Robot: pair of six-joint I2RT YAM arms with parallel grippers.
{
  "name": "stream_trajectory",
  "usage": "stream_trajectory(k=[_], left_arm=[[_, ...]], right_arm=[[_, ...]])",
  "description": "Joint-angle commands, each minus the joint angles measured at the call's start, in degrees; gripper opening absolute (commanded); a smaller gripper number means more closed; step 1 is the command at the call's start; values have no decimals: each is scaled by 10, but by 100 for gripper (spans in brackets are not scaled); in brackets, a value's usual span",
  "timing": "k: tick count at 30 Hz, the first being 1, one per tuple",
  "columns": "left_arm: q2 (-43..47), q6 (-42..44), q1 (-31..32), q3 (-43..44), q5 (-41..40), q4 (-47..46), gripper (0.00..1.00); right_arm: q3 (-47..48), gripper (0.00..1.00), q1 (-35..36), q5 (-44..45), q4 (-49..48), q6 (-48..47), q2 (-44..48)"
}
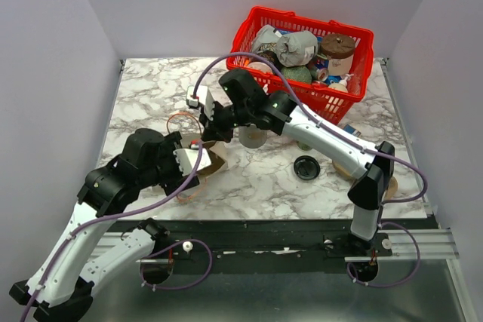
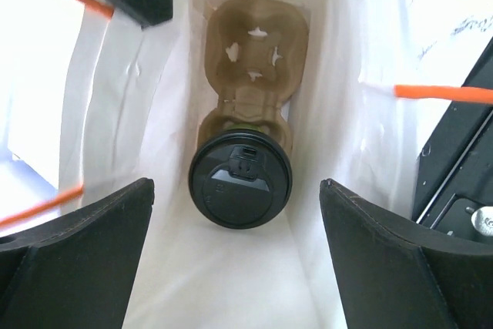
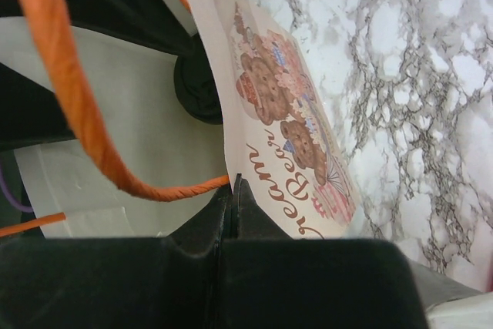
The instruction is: Pack the takeout coffee
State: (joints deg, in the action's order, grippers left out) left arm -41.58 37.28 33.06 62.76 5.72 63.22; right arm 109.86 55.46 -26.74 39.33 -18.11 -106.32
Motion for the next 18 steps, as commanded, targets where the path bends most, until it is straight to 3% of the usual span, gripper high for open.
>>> stream_trajectory(k=[1, 5, 7, 8, 11, 14, 15, 18], left_arm=[[4, -11, -2, 39, 11, 8, 95], [2, -24, -3, 76, -10, -13, 95], [-3, -25, -5, 95, -21, -21, 95], [-4, -25, -6, 99, -32, -28, 95], [-11, -28, -12, 114, -42, -37, 95], [-17, -36, -18, 127, -53, -53, 95], [-19, -40, -20, 132, -69, -57, 95], [-30, -47, -30, 148, -101, -92, 96]], right_arm=[[55, 0, -16, -2, 72, -8, -30], [81, 0, -25, 10, 73, -9, -47], [99, 8, -26, 13, 72, -6, -60], [105, 20, -27, 13, 72, -6, -63], [126, 34, -32, 18, 70, -7, -84], [147, 42, -33, 22, 66, -3, -89], [152, 50, -35, 23, 62, -3, -88], [181, 56, -37, 26, 60, -8, -84]])
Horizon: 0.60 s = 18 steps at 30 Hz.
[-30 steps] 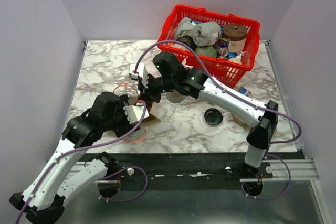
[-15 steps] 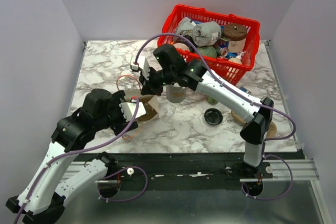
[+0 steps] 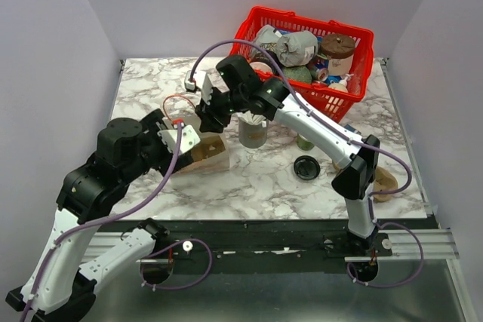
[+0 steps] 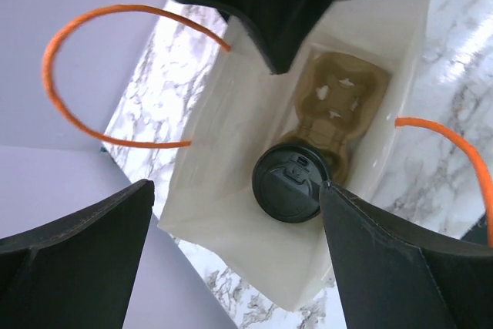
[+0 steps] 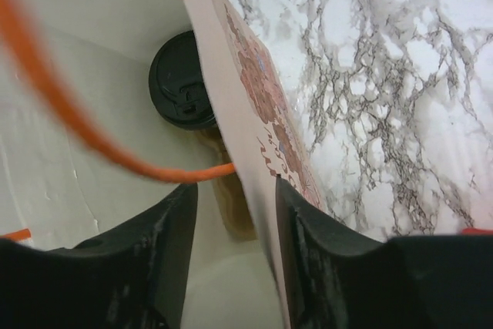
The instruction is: Pack the takeout coffee
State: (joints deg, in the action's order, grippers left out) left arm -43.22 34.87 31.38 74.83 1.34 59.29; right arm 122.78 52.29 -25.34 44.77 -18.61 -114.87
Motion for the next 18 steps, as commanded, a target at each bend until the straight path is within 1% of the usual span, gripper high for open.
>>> stream_trajectory(k=[1, 3, 5, 6, 7, 13, 16, 17, 18], left_arm=[[-19, -24, -15, 33, -85, -64, 96], [-25, -25, -19, 38, -108, -97, 97], [-30, -24, -21, 42, -132, -129, 98], [-32, -22, -22, 44, -138, -136, 98], [-39, -23, -23, 48, -143, -142, 98], [-66, -32, -27, 66, -190, -195, 99], [-81, -36, -28, 78, -191, -225, 99], [-88, -38, -29, 84, -190, -233, 99], [-93, -42, -30, 92, -190, -235, 99]], right_arm=[[59, 57, -6, 13, 6, -4, 3], [76, 61, -9, 15, 2, -8, 9], [85, 62, -11, 22, -2, -12, 12], [88, 66, -11, 27, -6, -13, 14], [91, 67, -11, 30, -9, -14, 18], [96, 68, -27, 45, -16, -11, 41], [68, 68, -39, 53, -16, -13, 74], [56, 68, -50, 55, -16, -13, 98], [31, 67, -56, 55, -16, -13, 109]])
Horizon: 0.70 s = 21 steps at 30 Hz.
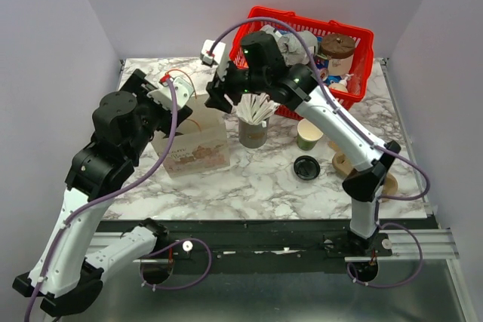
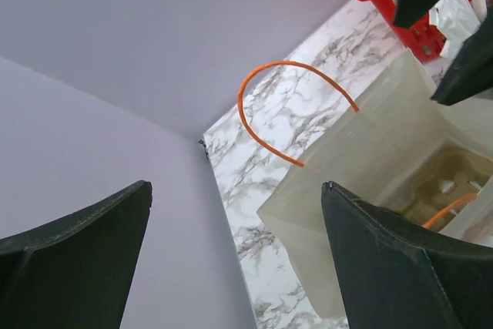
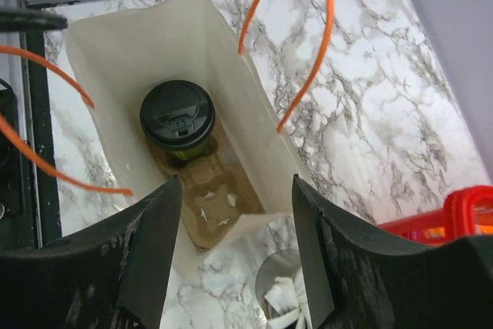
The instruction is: Pack the takeout coffee
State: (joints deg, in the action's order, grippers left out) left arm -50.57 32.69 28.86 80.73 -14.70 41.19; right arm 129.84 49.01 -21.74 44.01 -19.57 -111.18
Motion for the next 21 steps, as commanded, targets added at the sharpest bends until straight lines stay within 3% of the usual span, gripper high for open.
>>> stream_trajectory(k=[1, 8, 13, 21], left_arm=[[-29, -21, -6, 48, -30, -56, 99], [-64, -36, -21, 110, -25, -41, 98], [-69, -68, -63, 114, 8, -33, 98], [-59, -91, -107, 116, 53, -7, 98]], right_arm=[[-54, 67, -29, 20, -9, -4, 86], [-173, 60, -113, 9, 12, -11, 149], [-204, 40, -153, -16, 24, -30, 138], [-191, 44, -171, -18, 19, -50, 73]])
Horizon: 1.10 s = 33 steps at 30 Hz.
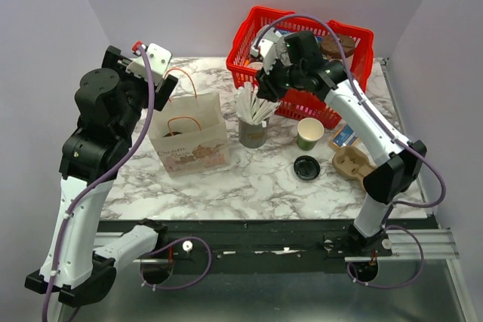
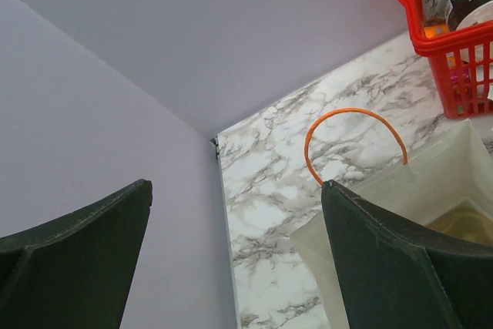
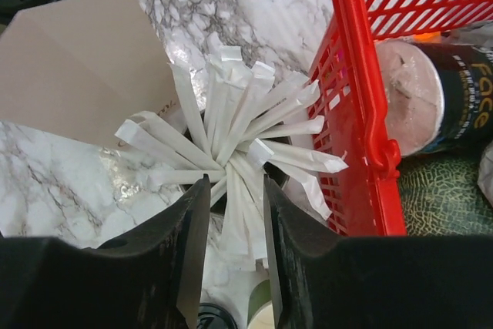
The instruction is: Pack the takeout coffee
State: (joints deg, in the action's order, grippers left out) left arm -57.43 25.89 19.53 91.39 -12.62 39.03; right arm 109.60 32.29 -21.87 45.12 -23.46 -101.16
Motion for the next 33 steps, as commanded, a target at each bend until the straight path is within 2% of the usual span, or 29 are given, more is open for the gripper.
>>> stream_trajectory(k=[1, 11, 17, 18, 20, 22, 33], left_arm=[[11, -23, -17, 9, 33, 16, 98], [18, -39, -50, 2, 58, 25, 99], [23, -37, -55, -3, 59, 26, 99], [22, -37, -55, -4, 61, 26, 99], [23, -37, -55, -9, 62, 25, 99], [25, -37, -56, -16, 67, 23, 99], [37, -54, -55, -75, 96, 2, 98]], right_arm=[[15, 45, -4, -19, 7, -11, -35], [59, 46, -4, -24, 8, -8, -105], [54, 35, -4, -24, 9, -3, -103], [50, 24, -4, -22, 10, -3, -101], [47, 18, -4, -18, 8, -3, -98], [43, 2, -5, -13, 8, -3, -91], [45, 1, -5, -14, 25, 5, -15]])
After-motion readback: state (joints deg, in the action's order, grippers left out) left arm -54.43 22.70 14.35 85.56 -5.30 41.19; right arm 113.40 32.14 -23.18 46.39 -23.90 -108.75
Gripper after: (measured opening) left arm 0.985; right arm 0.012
